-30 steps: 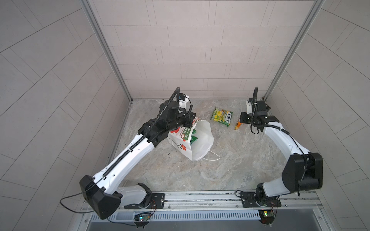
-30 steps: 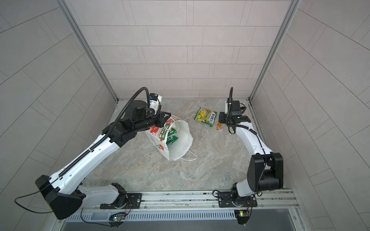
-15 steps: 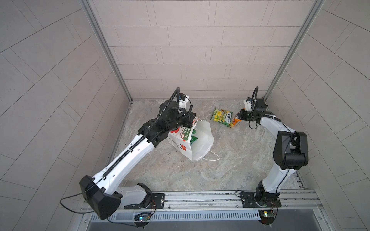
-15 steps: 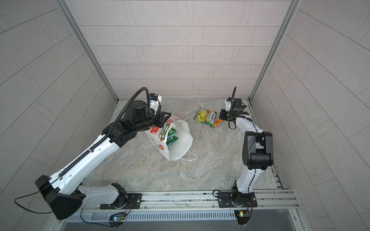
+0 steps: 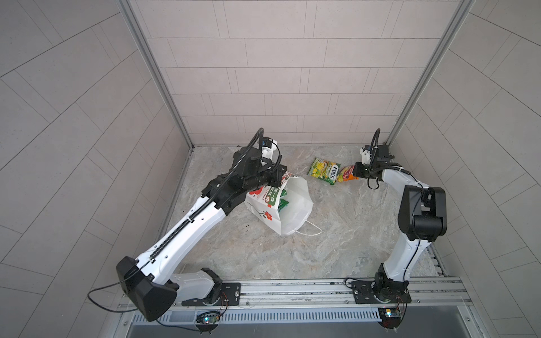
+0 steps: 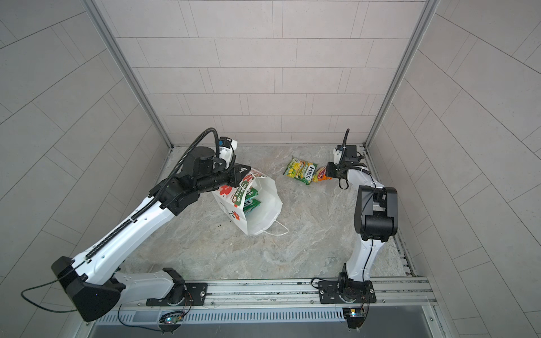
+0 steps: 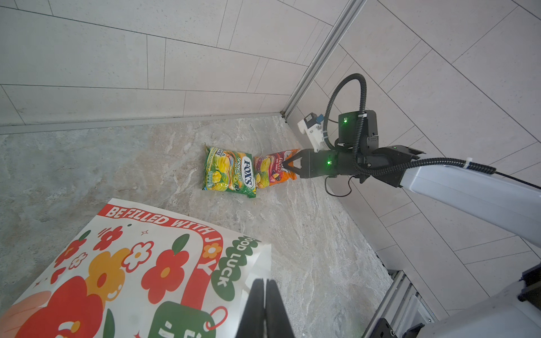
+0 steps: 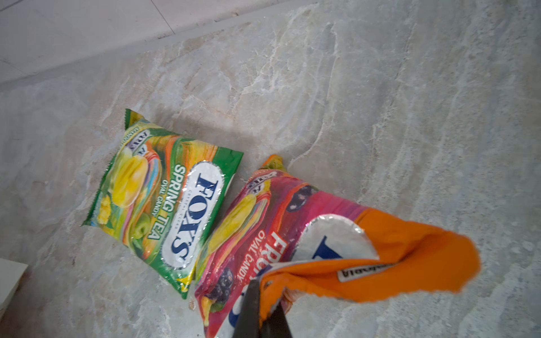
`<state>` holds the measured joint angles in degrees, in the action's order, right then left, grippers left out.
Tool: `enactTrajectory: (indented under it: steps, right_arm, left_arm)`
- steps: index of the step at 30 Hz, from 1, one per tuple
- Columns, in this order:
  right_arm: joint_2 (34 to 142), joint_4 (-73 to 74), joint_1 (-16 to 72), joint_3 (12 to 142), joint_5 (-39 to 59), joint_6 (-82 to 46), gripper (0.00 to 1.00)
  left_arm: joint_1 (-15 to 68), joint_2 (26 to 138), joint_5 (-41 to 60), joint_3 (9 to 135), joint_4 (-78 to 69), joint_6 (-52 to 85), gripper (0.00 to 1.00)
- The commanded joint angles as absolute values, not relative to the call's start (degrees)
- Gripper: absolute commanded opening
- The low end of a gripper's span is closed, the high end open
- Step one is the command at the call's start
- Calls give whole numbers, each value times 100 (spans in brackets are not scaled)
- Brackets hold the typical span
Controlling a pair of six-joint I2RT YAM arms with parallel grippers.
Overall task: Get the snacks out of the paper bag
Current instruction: 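Lower the orange packet onto the table beside the green packet and release, then raise the right gripper and move it back toward the bag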
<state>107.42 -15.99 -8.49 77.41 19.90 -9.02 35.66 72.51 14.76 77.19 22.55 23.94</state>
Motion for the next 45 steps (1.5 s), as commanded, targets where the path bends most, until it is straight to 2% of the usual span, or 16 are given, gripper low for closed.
enactTrajectory:
  steps: [1, 9, 14, 18, 21, 25, 28, 32, 38, 42, 45]
  right_arm:
    - [10910, -1845, -861, 7882, 1414, -677, 0]
    - [11122, -1949, -861, 8070, 952, -651, 9]
    - [11240, -2279, -865, 8291, 543, -583, 39]
    - [11179, -2630, -866, 8461, -16, -737, 56]
    - [10966, -2763, -861, 8424, -550, -981, 63]
    - [10423, -2777, -861, 8127, -1006, -1228, 64]
    - [9876, -2708, -861, 7801, -375, -1223, 64]
    - [8965, -2572, -861, 7178, 1068, -1457, 62]
    - [7274, -1378, -778, 5709, 3151, -1913, 62]
    - [6078, -872, -482, 4959, 3856, -2108, 62]
    - [5558, -773, -48, 4743, 4071, -2271, 62]
  left_arm:
    - [3594, 7084, 1516, 7705, 2044, 2337, 0]
    - [3595, 7180, 1589, 7702, 1969, 2391, 0]
    - [3587, 7155, 1567, 7673, 1977, 2391, 0]
    - [3594, 7171, 1562, 7684, 1986, 2382, 0]
    - [3594, 7171, 1581, 7684, 1995, 2382, 0]
    - [3590, 7153, 1588, 7672, 1995, 2382, 0]
    - [3588, 7146, 1572, 7662, 1995, 2377, 0]
    - [3595, 7139, 1569, 7658, 1995, 2383, 0]
    - [3592, 7128, 1592, 7642, 1978, 2387, 0]
    - [3598, 7110, 1626, 7638, 1960, 2391, 0]
    - [3599, 7097, 1655, 7652, 1953, 2380, 0]
